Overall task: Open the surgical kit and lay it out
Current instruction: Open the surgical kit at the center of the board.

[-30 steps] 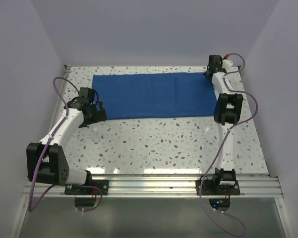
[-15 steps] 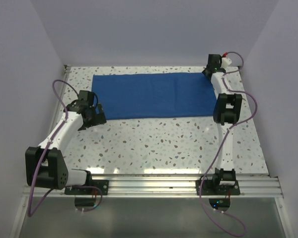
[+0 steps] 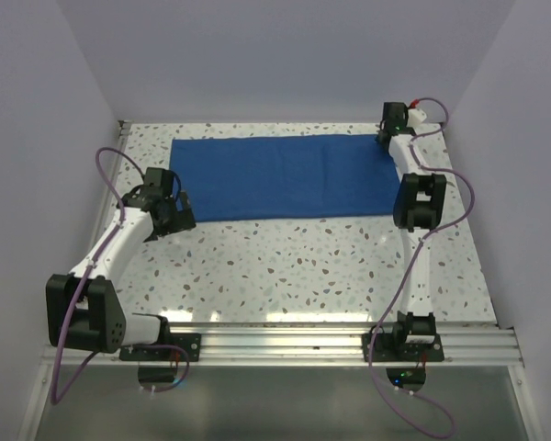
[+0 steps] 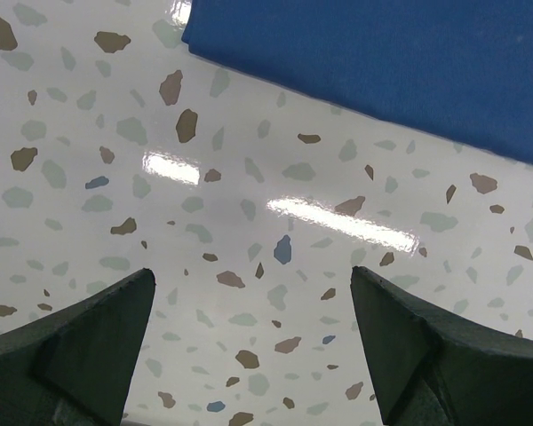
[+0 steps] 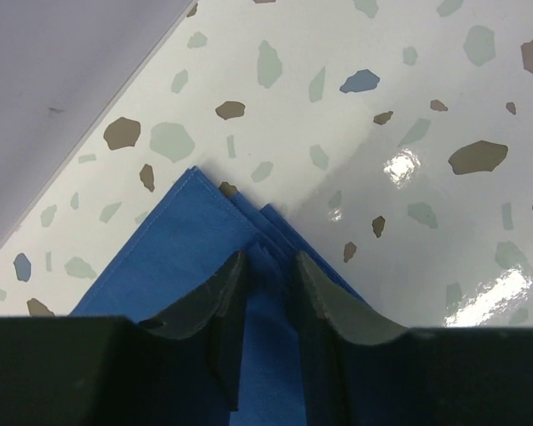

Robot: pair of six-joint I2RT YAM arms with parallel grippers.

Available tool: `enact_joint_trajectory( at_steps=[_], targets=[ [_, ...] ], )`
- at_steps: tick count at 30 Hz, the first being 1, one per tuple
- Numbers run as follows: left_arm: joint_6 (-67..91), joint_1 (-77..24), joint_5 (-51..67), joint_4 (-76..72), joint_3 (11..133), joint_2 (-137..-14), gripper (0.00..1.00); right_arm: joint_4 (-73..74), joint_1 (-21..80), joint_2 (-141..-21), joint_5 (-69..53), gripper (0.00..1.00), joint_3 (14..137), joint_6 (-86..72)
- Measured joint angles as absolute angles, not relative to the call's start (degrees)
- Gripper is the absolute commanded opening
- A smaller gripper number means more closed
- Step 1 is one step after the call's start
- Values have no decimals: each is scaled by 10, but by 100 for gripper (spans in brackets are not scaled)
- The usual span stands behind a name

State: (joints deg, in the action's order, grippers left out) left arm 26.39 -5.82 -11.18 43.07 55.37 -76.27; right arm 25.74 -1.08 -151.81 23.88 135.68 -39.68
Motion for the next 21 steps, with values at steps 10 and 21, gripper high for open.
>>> enact_joint_trajectory(
  at_steps=[10, 21],
  targets=[
    [259, -58, -118, 438, 554, -757, 100, 256, -9, -1521, 232, 0, 1362, -382],
    [249, -58, -93, 425, 554, -710, 100, 241, 21, -1365, 188, 0, 1181, -369]
  ],
)
